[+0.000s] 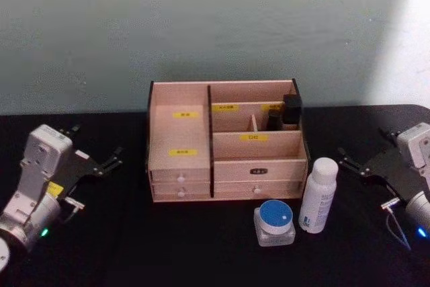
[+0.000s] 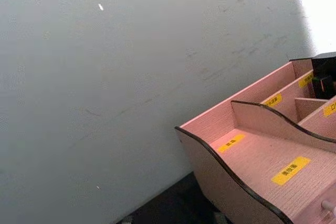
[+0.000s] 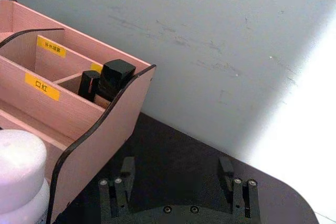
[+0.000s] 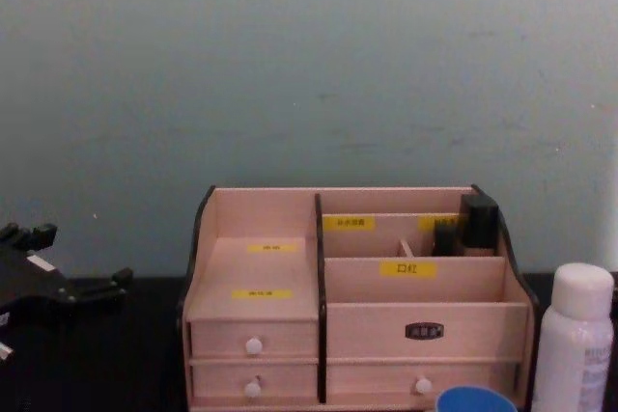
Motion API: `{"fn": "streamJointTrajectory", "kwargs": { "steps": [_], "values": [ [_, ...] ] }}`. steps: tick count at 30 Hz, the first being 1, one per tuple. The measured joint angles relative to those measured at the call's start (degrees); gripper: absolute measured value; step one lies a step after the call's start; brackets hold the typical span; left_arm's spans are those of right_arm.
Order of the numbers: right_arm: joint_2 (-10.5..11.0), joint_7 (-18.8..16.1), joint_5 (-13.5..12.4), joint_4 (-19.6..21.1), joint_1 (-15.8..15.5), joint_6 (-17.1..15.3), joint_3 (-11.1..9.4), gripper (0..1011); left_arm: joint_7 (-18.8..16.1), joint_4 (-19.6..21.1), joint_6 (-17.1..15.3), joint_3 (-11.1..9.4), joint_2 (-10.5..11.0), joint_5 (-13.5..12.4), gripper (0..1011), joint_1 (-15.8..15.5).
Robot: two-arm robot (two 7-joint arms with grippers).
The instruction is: Pick up the facial cleanser and watermelon frost from the table and place them into the tiered storage box.
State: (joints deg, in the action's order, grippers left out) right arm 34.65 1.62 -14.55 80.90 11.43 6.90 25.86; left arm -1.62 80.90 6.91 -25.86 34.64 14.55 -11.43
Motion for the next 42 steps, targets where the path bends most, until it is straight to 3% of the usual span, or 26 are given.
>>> {"fn": "streamJointTrajectory", "kwargs": {
  "steps": [38, 42],
  "values": [
    [0.0, 0.0, 0.0, 0.0, 0.0, 0.0, 0.0, 1002, 0.0, 0.0, 0.0, 0.0, 0.0, 0.0, 1001, 0.0],
    [0.0, -0.6, -0.1, 0.5, -0.7, 0.0, -0.7, 1002, 0.0, 0.0, 0.0, 0.0, 0.0, 0.0, 1001, 0.0]
  ]
}}
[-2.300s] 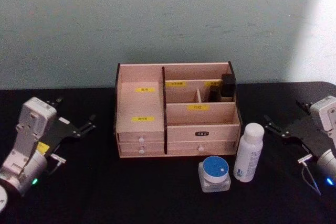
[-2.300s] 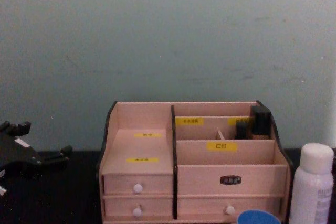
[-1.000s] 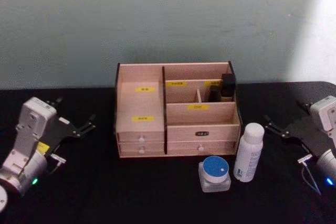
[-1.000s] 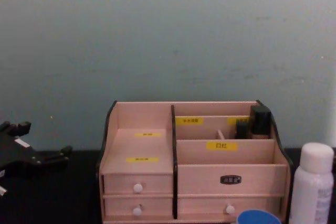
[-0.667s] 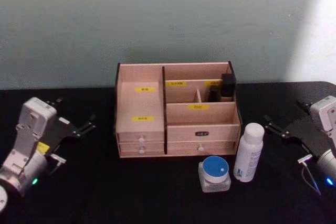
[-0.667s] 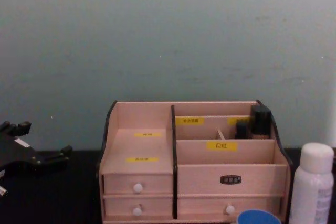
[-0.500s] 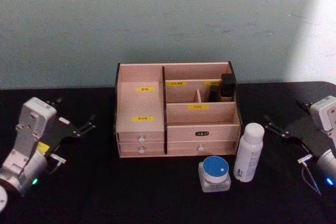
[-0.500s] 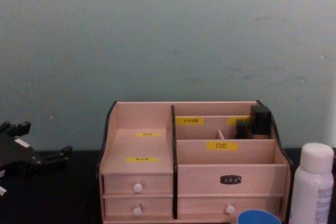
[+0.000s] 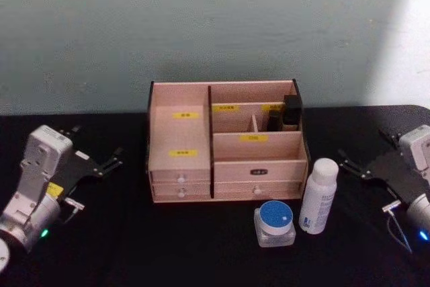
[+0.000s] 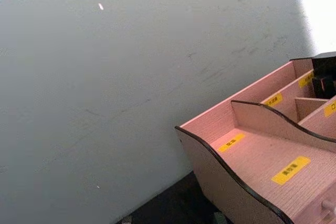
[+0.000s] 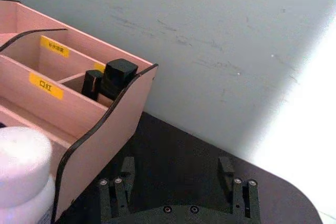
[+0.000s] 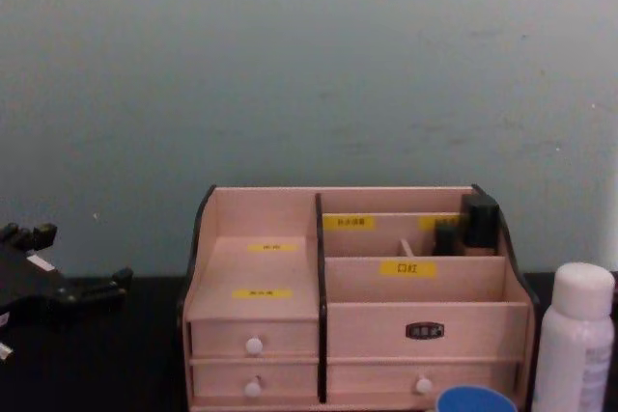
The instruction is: Pick up the facial cleanser and watermelon frost from the table and place them into the tiered storage box.
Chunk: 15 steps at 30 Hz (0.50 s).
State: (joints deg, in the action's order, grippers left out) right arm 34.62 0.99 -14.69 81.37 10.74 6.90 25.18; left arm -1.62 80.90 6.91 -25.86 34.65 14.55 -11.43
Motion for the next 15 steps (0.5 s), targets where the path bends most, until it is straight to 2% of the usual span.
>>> {"fn": "streamJointTrajectory", "kwargs": {
  "steps": [7, 15],
  "values": [
    [1.1, -1.9, -1.3, 2.8, -2.9, -0.4, -1.9, 1002, 0.0, 0.0, 0.0, 0.0, 0.0, 0.0, 1001, 0.0],
    [4.2, -5.0, -4.6, 8.0, -8.3, -3.0, -5.0, 1002, 0.0, 0.0, 0.0, 0.0, 0.0, 0.0, 1002, 0.0]
  ]
}}
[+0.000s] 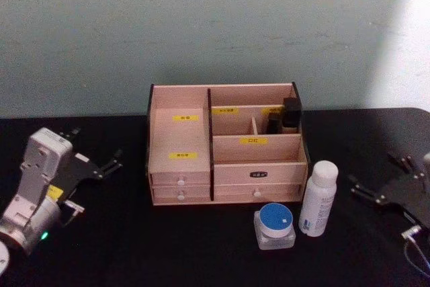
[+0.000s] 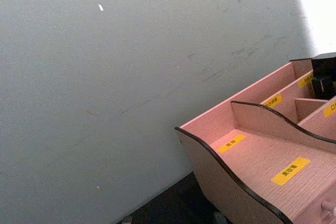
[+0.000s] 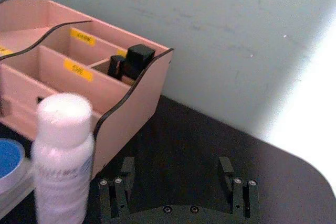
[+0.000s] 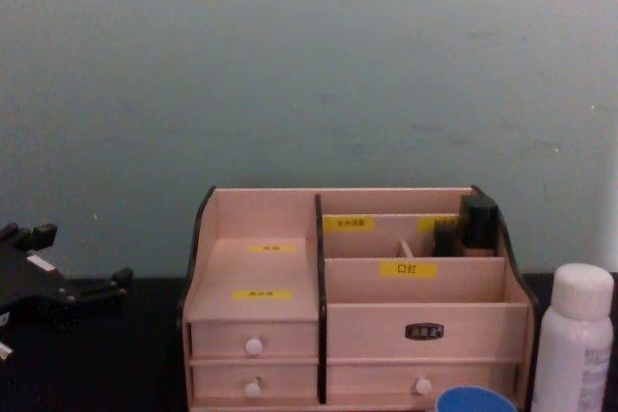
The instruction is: Pick up the facial cleanser and watermelon frost from the table and place them into the tiered storage box.
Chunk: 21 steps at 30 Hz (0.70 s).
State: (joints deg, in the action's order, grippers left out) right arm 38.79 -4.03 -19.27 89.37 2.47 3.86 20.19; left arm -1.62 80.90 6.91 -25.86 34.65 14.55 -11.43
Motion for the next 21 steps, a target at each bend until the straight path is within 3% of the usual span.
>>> {"fn": "streamJointTrajectory", "kwargs": {
  "steps": [9, 14, 21],
  "values": [
    [3.9, -3.0, -3.3, 6.0, -6.7, -2.4, -3.5, 1002, 0.0, 0.0, 0.0, 0.0, 0.0, 0.0, 1001, 0.0],
    [6.3, -6.5, -6.6, 9.6, -10.5, -4.5, -6.0, 1002, 0.0, 0.0, 0.0, 0.0, 0.0, 0.0, 1001, 0.0],
    [7.4, -11.7, -10.7, 12.1, -12.2, -7.3, -7.5, 1002, 0.0, 0.0, 0.0, 0.0, 0.0, 0.0, 1002, 0.0]
  ]
}}
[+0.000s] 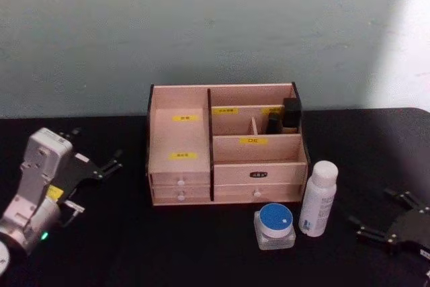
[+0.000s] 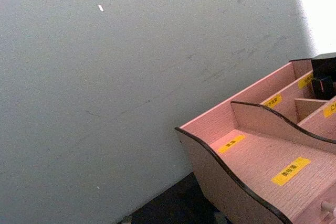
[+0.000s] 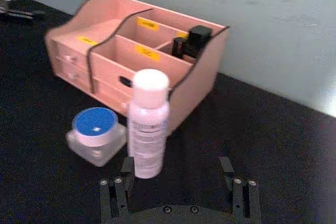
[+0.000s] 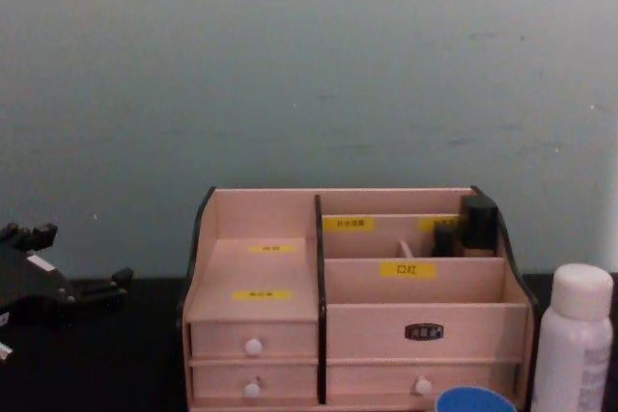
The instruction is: Pick up the facial cleanser and watermelon frost from the table and place them into the tiered storage box.
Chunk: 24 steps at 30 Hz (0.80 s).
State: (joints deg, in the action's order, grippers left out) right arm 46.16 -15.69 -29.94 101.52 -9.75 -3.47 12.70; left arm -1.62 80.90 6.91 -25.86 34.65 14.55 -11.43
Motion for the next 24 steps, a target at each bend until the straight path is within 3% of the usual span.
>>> {"fn": "streamJointTrajectory", "kwargs": {
  "steps": [10, 24],
  "values": [
    [-1.2, -4.3, -1.7, 0.7, 1.2, -3.1, 0.4, 1002, 0.0, 0.0, 0.0, 0.0, 0.0, 0.0, 1001, 0.0],
    [-5.7, -6.5, 0.8, -2.0, 6.4, -7.2, 3.2, 1002, 0.0, 0.0, 0.0, 0.0, 0.0, 0.0, 1001, 0.0]
  ]
}}
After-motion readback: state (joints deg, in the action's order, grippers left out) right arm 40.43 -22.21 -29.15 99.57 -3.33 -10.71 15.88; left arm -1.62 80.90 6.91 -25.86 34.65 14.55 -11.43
